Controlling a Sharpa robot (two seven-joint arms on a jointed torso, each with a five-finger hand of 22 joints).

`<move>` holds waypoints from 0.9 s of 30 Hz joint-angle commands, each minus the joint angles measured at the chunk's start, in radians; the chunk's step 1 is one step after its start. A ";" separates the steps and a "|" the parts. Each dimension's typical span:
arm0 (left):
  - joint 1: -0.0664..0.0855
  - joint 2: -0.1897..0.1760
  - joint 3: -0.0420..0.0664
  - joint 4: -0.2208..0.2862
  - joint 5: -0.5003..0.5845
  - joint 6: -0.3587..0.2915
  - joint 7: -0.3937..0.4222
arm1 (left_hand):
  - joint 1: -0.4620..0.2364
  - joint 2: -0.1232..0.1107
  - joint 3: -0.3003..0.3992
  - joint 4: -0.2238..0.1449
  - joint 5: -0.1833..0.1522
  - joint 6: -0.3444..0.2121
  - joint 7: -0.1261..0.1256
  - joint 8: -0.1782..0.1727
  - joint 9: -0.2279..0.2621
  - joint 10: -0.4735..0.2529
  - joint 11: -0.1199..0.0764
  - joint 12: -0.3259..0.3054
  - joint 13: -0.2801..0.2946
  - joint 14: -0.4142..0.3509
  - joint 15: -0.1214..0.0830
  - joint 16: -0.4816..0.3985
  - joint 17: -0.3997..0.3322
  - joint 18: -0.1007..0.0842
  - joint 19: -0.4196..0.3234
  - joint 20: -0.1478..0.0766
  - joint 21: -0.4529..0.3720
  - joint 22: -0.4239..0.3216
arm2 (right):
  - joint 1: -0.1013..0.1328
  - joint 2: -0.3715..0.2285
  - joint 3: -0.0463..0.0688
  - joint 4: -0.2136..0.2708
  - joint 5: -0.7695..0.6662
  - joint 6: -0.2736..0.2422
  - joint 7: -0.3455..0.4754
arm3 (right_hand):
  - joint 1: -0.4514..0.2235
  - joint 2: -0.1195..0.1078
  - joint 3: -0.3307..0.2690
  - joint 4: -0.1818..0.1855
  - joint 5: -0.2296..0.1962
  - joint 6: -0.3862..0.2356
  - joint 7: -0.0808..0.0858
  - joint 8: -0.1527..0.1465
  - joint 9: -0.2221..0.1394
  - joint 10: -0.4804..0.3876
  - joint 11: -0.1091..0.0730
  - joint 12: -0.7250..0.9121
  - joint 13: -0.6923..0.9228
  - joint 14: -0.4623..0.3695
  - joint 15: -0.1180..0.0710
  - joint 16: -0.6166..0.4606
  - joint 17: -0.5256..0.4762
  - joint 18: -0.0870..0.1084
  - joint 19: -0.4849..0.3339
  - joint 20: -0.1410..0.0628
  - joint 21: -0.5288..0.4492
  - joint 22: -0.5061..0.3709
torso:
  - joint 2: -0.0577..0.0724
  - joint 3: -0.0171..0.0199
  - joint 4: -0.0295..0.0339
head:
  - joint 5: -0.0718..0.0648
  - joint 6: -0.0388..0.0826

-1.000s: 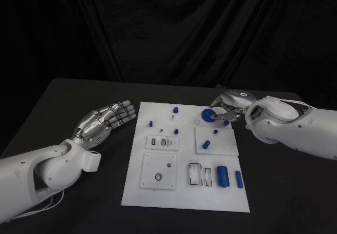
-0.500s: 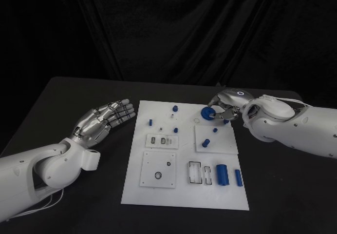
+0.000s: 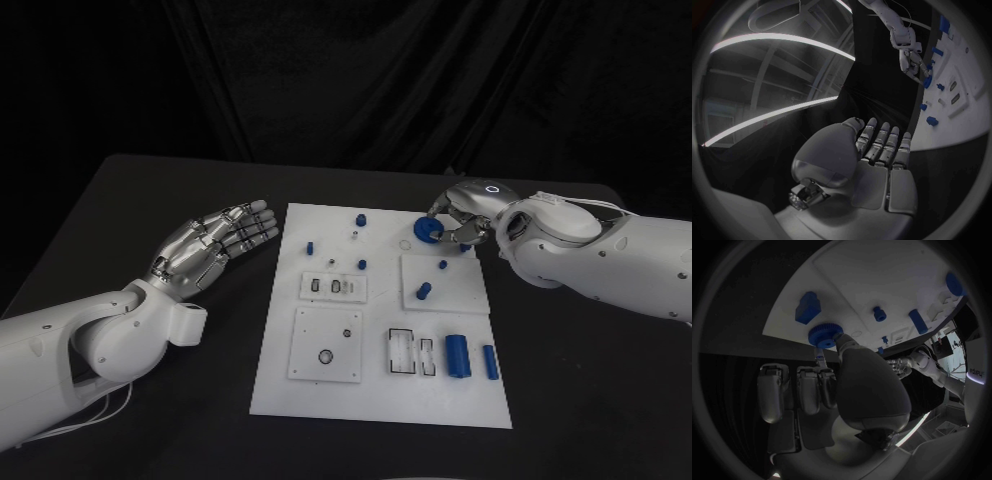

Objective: Assemble the parts on the task board

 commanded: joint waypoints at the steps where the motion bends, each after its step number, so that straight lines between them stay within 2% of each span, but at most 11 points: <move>1: -0.001 0.003 0.001 -0.001 0.002 0.018 0.252 | -0.001 -0.009 0.006 0.000 0.003 -0.004 0.006 0.003 0.001 0.000 0.005 0.000 0.001 0.002 0.008 0.004 0.002 -0.010 0.006 0.000 0.004 0.000 | -0.013 0.003 -0.006 -0.006 -0.009 0.048 -0.029 | 0.013 -0.001 -0.001 -0.010 0.002 0.012 0.000 0.010 0.010 0.104 -0.005 0.003 0.263 0.105 -0.003 0.002 0.263 -0.012 0.043 -0.006 -0.006 0.182 | 0.000 -0.0003 0.0008 | 0.000 -0.001; 5: -0.001 0.003 0.001 -0.002 0.002 0.018 0.250 | -0.001 -0.009 0.008 0.001 0.002 -0.005 0.007 0.002 0.001 -0.001 0.005 0.000 0.001 0.001 0.009 0.004 0.001 -0.011 0.006 0.000 0.003 0.000 | -0.016 0.005 -0.006 -0.008 -0.009 0.063 -0.034 | 0.016 0.000 0.000 -0.017 0.004 0.021 -0.002 0.020 0.020 0.104 -0.004 0.003 0.263 0.105 -0.002 0.002 0.263 -0.012 0.043 -0.005 -0.007 0.182 | 0.000 0.0000 0.0004 | 0.000 -0.002; 9: -0.001 0.002 0.001 -0.003 0.002 0.019 0.249 | -0.001 -0.009 0.008 0.001 0.002 -0.005 0.007 0.002 0.001 -0.001 0.005 0.000 0.001 0.001 0.009 0.004 0.001 -0.011 0.006 0.000 0.003 0.000 | -0.017 0.005 -0.006 -0.009 -0.009 0.091 -0.040 | 0.017 0.003 0.000 -0.033 0.026 0.040 -0.007 0.054 0.053 0.104 -0.002 0.003 0.263 0.105 -0.001 0.002 0.263 -0.012 0.043 -0.005 -0.007 0.182 | 0.000 0.0000 0.0004 | 0.000 -0.002; 11: -0.001 0.002 0.001 -0.003 0.004 0.019 0.248 | -0.001 -0.009 0.008 0.001 0.002 -0.005 0.007 0.002 0.001 -0.001 0.005 0.000 0.001 0.001 0.009 0.004 0.001 -0.011 0.006 0.000 0.003 0.000 | -0.017 0.005 -0.006 -0.009 -0.009 0.110 -0.039 | 0.018 0.007 0.002 -0.046 0.070 0.056 -0.009 0.088 0.083 0.104 -0.002 0.003 0.263 0.105 0.000 0.002 0.263 -0.012 0.042 -0.004 -0.008 0.182 | 0.000 0.0003 0.0007 | 0.002 -0.002; 14: -0.001 0.000 0.001 -0.003 0.008 0.020 0.246 | -0.003 -0.010 0.010 0.001 0.001 -0.007 0.008 0.002 0.000 -0.003 0.005 -0.001 0.000 0.000 0.010 0.004 0.002 -0.012 0.006 0.000 0.004 0.000 | -0.018 0.004 -0.006 -0.008 -0.009 0.129 -0.040 | 0.015 0.010 0.003 -0.055 0.101 0.054 -0.012 0.115 0.111 0.104 -0.004 0.003 0.263 0.105 -0.002 0.002 0.263 -0.012 0.042 -0.005 -0.009 0.182 | 0.001 0.0003 0.0003 | 0.003 -0.001; 15: -0.002 -0.001 0.001 -0.003 0.009 0.020 0.246 | -0.003 -0.010 0.010 0.001 0.001 -0.007 0.008 0.002 0.000 -0.003 0.005 -0.001 0.000 0.000 0.010 0.004 0.002 -0.012 0.006 0.000 0.004 0.000 | -0.018 0.004 -0.006 -0.007 -0.009 0.132 -0.041 | 0.016 0.013 0.008 -0.062 0.140 0.058 -0.017 0.135 0.131 0.104 -0.008 0.003 0.263 0.105 -0.005 0.002 0.263 -0.012 0.042 -0.007 -0.009 0.182 | 0.000 0.0003 0.0001 | 0.003 -0.001; 20: -0.002 -0.004 0.001 -0.002 0.011 0.020 0.246 | -0.003 -0.010 0.010 0.001 0.001 -0.007 0.008 0.002 0.000 -0.003 0.005 -0.001 0.000 0.000 0.010 0.004 0.002 -0.012 0.006 0.000 0.004 0.000 | -0.017 -0.006 -0.004 0.014 -0.009 0.122 -0.041 | 0.007 0.016 0.019 -0.082 0.181 0.037 -0.025 0.193 0.201 0.104 -0.015 0.003 0.263 0.105 -0.011 0.002 0.263 -0.012 0.045 -0.014 -0.008 0.186 | -0.001 0.0001 -0.0009 | 0.005 0.001; 23: -0.002 -0.006 0.001 -0.001 0.012 0.019 0.246 | -0.003 -0.010 0.010 0.001 0.001 -0.007 0.008 0.002 0.000 -0.003 0.005 -0.001 0.000 0.000 0.010 0.004 0.002 -0.012 0.006 0.000 0.004 0.000 | -0.009 -0.016 -0.002 0.036 -0.009 0.105 -0.034 | 0.004 0.018 0.023 -0.085 0.182 0.030 -0.027 0.208 0.219 0.104 -0.018 0.003 0.263 0.105 -0.014 0.002 0.263 -0.013 0.046 -0.015 -0.008 0.187 | -0.001 0.0002 -0.0013 | 0.002 -0.003; 27: -0.002 -0.006 0.001 -0.003 0.012 0.019 0.246 | -0.003 -0.010 0.012 0.002 0.001 -0.007 0.009 0.002 0.000 -0.002 0.005 -0.001 0.001 0.001 0.010 0.006 0.002 -0.012 0.007 0.000 0.004 0.000 | 0.016 -0.026 0.000 0.076 -0.009 0.083 -0.026 | -0.015 0.016 0.021 -0.078 0.173 0.024 -0.033 0.229 0.247 0.104 -0.022 0.003 0.263 0.105 -0.018 0.002 0.263 -0.016 0.053 -0.018 -0.001 0.196 | -0.001 0.0006 -0.0018 | 0.001 -0.007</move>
